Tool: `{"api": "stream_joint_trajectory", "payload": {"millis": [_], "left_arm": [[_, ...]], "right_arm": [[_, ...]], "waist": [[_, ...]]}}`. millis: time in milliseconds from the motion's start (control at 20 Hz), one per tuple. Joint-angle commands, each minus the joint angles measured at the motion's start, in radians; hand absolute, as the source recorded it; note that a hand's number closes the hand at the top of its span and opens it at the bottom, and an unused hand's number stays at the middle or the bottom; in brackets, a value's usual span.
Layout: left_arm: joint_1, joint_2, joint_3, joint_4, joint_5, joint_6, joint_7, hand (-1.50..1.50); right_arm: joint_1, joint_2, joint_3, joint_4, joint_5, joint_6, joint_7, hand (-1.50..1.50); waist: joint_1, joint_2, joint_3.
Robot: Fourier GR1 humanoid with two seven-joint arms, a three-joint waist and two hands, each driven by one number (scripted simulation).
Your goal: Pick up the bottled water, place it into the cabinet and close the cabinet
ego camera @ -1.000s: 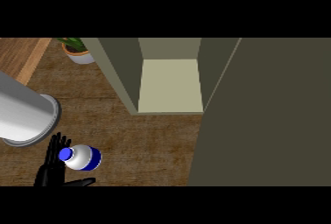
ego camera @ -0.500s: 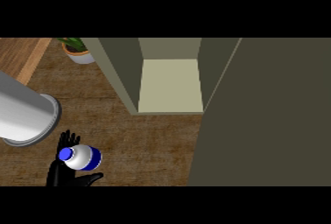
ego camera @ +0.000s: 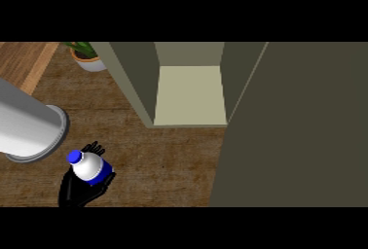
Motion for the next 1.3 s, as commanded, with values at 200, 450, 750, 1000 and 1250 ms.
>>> {"api": "stream_joint_trajectory", "payload": {"millis": [200, 450, 750, 1000, 1250], "left_arm": [[-0.081, 0.001, -0.035, 0.112, -0.027, -0.045, -0.074, 1.5], [-0.091, -0.031, -0.075, 0.035, -0.103, 0.121, -0.17, 1.5], [-0.219, -0.065, -0.115, 0.127, -0.133, 0.124, -0.131, 1.5], [-0.327, -0.068, -0.119, 0.18, -0.103, 0.042, -0.079, 1.5], [-0.357, -0.093, -0.246, 0.159, 0.019, 0.068, -0.051, 1.5]], "right_arm": [[0.062, -0.042, -0.098, -0.168, -0.085, 0.05, 0.059, -1.5], [0.101, -0.028, -0.1, -0.13, -0.066, 0.054, -0.028, -1.5], [0.162, -0.061, -0.258, -0.087, -0.175, 0.123, -0.116, -1.5], [0.203, -0.049, -0.279, -0.105, -0.163, 0.144, -0.137, -1.5], [0.213, -0.065, -0.425, -0.109, -0.279, 0.201, -0.14, -1.5]], "waist": [[-0.002, 0.004, -0.006], [-0.003, 0.003, -0.006], [-0.015, 0.007, -0.006], [-0.019, 0.006, -0.006], [-0.021, 0.002, -0.005]]}}
